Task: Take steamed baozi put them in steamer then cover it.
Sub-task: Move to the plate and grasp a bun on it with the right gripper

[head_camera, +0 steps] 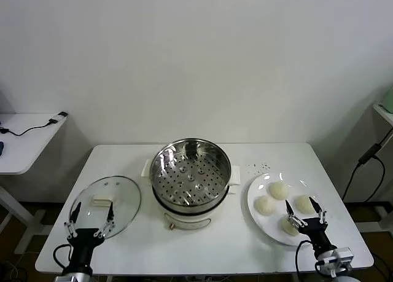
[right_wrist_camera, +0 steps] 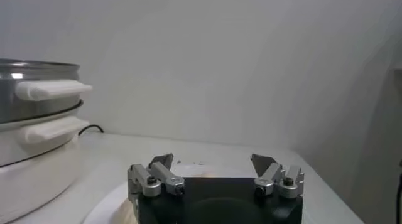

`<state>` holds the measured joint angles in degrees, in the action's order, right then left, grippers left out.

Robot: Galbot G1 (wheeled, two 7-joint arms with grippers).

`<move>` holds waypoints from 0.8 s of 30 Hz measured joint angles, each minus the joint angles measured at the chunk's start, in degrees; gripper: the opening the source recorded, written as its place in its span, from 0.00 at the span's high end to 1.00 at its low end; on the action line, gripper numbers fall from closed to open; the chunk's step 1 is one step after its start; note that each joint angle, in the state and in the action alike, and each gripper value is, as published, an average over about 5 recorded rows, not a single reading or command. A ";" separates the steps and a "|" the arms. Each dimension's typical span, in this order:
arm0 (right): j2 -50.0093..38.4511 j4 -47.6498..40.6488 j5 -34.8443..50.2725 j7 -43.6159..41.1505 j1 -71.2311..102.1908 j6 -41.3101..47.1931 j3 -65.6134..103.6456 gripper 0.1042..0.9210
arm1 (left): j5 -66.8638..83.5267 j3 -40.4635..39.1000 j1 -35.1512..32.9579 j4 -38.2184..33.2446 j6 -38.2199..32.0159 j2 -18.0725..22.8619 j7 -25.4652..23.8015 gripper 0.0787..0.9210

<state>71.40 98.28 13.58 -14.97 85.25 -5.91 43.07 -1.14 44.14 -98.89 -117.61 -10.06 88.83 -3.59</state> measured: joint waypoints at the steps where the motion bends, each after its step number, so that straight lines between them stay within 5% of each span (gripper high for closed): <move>1: -0.49 -0.07 -0.40 -0.38 -0.25 0.36 -0.05 0.12 | -0.06 -0.04 -0.01 -0.07 0.05 -0.02 0.08 0.12; 13: -20.11 -4.18 -7.73 -14.64 -10.65 9.44 -6.94 0.12 | -0.77 -1.26 -1.24 -1.88 0.58 -1.19 1.77 0.12; 24: -37.85 -15.46 -9.05 -32.04 -40.85 14.21 -37.96 0.12 | -0.81 -1.40 -2.26 -2.84 0.51 -1.80 2.60 0.12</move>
<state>33.55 82.82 4.53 -47.01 44.40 8.30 5.11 -1.95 42.74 -101.15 -120.44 -9.55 87.03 -0.99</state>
